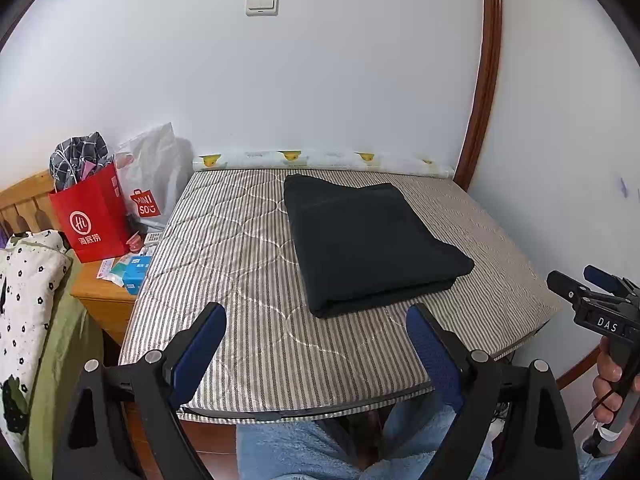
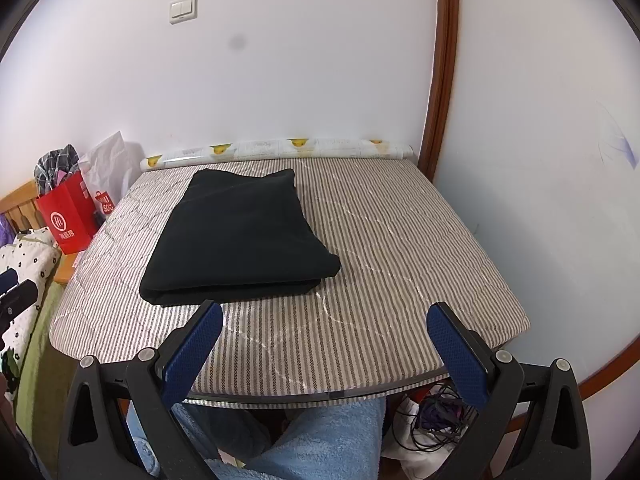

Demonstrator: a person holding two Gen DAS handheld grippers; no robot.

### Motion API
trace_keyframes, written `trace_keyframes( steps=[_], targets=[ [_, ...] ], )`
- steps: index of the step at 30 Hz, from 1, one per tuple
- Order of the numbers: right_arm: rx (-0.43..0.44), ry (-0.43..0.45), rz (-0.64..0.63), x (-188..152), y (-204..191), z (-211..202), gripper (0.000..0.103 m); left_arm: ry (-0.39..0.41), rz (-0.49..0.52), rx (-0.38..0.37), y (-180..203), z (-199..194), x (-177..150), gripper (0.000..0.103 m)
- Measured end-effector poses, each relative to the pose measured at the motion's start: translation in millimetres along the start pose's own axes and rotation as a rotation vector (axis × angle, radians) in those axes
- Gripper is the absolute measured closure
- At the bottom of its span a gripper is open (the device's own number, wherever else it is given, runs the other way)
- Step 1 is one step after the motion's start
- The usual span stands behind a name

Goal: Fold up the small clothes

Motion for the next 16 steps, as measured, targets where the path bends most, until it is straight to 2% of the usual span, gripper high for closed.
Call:
trace_keyframes(
  steps=[16],
  targets=[
    [-0.004,0.002,0.011,-0.2,5.2,0.1,0.002,0.01,0.007,0.003,1.0,-2.7,1.5,0.012]
  ],
)
Point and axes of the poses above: each gripper's, at about its wrist camera, not at the fingertips, and z roughly the way its jaws point, y to its right, x to its top, the point moved 9 cm from there along z, roughly the way its jaws point, and after that the axes turned 2 degrees about -y, right-handed, at the moved point
